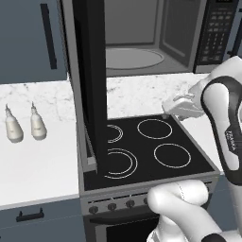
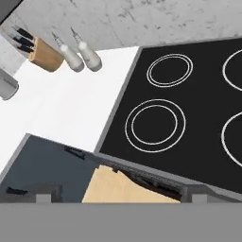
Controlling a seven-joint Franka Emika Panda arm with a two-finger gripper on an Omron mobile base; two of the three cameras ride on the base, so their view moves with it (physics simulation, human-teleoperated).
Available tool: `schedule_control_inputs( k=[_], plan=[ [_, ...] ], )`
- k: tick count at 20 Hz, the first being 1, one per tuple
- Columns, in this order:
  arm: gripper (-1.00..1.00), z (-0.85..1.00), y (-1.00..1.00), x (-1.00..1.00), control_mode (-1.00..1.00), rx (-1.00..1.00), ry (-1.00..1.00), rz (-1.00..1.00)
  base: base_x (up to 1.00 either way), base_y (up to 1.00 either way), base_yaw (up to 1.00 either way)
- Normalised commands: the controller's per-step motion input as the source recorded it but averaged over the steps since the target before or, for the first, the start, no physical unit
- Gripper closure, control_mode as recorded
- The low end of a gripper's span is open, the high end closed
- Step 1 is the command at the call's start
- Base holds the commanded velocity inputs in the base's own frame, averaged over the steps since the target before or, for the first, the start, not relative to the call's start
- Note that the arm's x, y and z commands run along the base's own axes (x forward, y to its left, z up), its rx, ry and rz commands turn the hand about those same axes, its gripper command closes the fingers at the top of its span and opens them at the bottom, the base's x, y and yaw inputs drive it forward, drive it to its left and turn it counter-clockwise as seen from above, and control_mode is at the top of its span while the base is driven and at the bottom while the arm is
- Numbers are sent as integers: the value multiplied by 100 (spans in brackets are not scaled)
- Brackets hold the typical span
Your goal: Open the microwave, place the bowl with waffle inside the microwave, then close the microwave door and turn it on.
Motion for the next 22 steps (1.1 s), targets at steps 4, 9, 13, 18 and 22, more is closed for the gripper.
schedule_control_inputs(
  k=[4,9,13,18,22],
  plan=[
    [-100,-41,-100,24,-100,-30,5,-16,0,0,0],
    [-100,-18,-100,13,-100,-27,26,-18,0,0,0],
    [-100,-26,-100,17,-100,-24,23,-28,0,0,0],
    [-100,-47,-100,24,-100,-15,23,-32,0,0,0],
    [-100,-50,-100,47,-100,-2,18,-31,0,0,0]
  ],
)
